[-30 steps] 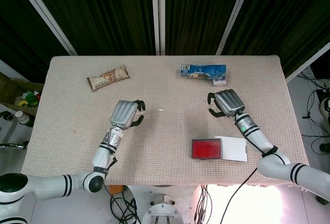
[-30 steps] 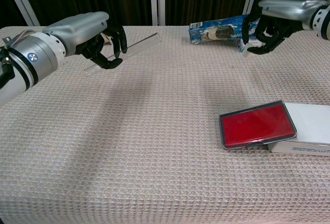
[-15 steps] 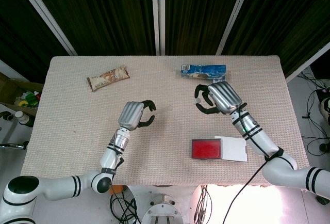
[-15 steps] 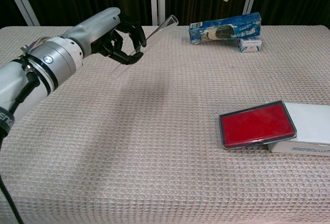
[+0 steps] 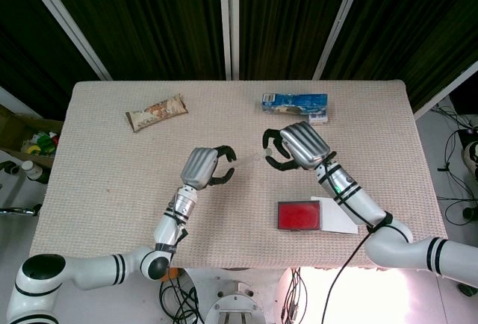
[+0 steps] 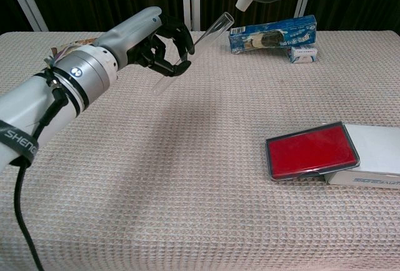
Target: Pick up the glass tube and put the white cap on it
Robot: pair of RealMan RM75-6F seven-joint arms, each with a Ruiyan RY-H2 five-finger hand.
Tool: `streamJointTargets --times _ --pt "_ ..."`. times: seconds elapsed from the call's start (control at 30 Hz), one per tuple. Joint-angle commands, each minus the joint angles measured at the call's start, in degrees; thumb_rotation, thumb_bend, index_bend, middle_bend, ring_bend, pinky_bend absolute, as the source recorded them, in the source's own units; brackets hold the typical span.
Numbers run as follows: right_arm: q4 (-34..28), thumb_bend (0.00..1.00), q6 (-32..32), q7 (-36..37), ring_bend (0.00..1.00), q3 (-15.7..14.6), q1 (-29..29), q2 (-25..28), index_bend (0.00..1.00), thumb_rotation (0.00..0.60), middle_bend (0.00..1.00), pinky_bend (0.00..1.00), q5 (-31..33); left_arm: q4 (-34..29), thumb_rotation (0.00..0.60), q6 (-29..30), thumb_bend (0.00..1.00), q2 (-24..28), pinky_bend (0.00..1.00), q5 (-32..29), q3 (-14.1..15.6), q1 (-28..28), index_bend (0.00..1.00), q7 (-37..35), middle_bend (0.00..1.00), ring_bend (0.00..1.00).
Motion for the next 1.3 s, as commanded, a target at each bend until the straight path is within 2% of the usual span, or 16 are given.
streamJointTargets --times 0.03,1.3 --pt "-0.11 0.52 0.06 -0.2 1.0 -0.08 0.19 -0.17 0.66 0.6 0.89 1.0 0.21 -0.12 0.6 0.01 0.52 -0.07 1.0 0.1 -0.08 -0.02 0.63 -0.05 0.63 0.78" --pt "1.23 0.53 0.92 -3.45 1.0 -1.05 2.88 -3.21 0.67 0.6 0.89 1.0 1.19 -3.27 0.6 -1.87 0.52 1.16 1.0 -1.13 -1.77 -0.37 0.63 -1.73 0.63 0.78"
